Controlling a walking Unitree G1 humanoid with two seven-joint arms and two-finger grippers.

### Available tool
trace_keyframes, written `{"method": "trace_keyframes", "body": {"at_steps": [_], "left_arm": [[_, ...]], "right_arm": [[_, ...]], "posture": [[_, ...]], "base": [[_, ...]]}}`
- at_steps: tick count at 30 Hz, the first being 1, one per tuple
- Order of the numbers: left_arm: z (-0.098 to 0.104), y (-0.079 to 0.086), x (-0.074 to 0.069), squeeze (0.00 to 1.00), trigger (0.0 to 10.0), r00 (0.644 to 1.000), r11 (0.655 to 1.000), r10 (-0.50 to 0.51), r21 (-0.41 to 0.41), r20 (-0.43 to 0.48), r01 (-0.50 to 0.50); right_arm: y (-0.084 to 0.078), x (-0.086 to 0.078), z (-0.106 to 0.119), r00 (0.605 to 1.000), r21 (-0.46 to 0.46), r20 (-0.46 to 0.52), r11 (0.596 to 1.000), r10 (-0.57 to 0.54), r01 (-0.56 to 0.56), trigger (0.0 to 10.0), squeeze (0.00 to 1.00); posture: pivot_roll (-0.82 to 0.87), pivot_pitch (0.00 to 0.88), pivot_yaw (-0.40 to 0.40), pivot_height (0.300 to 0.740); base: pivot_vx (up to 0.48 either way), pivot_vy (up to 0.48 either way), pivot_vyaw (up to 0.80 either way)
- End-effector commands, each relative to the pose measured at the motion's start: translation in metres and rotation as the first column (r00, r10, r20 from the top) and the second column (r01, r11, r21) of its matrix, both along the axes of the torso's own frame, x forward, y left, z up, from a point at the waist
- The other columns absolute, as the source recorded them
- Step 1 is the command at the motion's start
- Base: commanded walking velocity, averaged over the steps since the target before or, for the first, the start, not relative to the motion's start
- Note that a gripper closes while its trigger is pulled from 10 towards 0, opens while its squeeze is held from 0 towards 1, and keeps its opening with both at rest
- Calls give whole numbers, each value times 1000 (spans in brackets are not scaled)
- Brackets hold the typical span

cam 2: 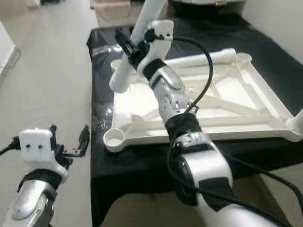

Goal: Building children table

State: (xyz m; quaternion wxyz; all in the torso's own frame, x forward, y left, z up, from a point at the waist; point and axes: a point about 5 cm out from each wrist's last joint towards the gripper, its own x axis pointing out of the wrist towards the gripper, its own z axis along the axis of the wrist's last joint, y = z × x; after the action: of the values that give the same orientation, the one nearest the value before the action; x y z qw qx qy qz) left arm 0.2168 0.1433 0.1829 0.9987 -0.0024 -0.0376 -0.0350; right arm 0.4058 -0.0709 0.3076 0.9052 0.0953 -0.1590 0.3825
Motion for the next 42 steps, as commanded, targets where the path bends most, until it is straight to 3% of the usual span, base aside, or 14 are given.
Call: {"method": "trace_keyframes", "body": {"at_steps": [1, 4, 8, 15, 22, 25, 32, 37, 42], "left_arm": [[-2, -4, -3, 0, 10000, 999, 999, -34, -4, -19, 34], [-6, -6, -10, 0, 10000, 998, 999, -46, -17, -39, 46], [-19, -10, -31, 0, 10000, 993, 998, -36, -52, -111, 30], [-23, -13, -39, 0, 10000, 991, 999, -19, -42, -135, 13], [-23, -17, -43, 0, 10000, 989, 997, -17, -76, -145, 6], [-19, -19, -44, 0, 10000, 993, 998, -26, -53, -119, 20], [-22, -15, -40, 0, 10000, 992, 1000, 14, -10, -128, -16], [-24, -9, -38, 0, 10000, 986, 995, 80, -54, -146, -88], [-24, -9, -40, 0, 10000, 987, 995, 77, -48, -143, -84]], "right_arm": [[5, -1, -7, 997, -52, -36, 996, 65, -67, 10000, 0], [8, -2, -9, 989, -100, -55, 985, 137, -142, 10000, 0], [12, -7, -3, 942, -124, -91, 935, 323, -332, 10000, 0], [18, -12, 1, 901, -154, -70, 888, 428, -433, 10000, 0], [20, -12, 4, 905, -147, -53, 893, 422, -425, 10000, 0], [20, -10, 4, 918, -133, -51, 908, 393, -397, 10000, 0], [18, -11, -2, 902, -135, -64, 892, 427, -432, 10000, 0], [17, -13, -4, 888, -126, -67, 879, 456, -461, 10000, 0], [19, -14, -2, 880, -135, -60, 869, 471, -475, 10000, 0]], "posture": [[86, 171, -68, 740], [85, 183, -72, 740], [93, 208, -86, 740], [102, 222, -87, 740], [106, 225, -82, 740], [110, 223, -80, 740], [106, 219, -73, 740], [104, 218, -71, 740], [104, 218, -71, 740]], "base": [[0, 0, 0], [0, 0, 0], [0, 217, 0], [0, 137, 0], [0, 0, 0], [0, 0, 0], [0, -378, 0], [100, -146, 0], [0, 0, 0]]}}
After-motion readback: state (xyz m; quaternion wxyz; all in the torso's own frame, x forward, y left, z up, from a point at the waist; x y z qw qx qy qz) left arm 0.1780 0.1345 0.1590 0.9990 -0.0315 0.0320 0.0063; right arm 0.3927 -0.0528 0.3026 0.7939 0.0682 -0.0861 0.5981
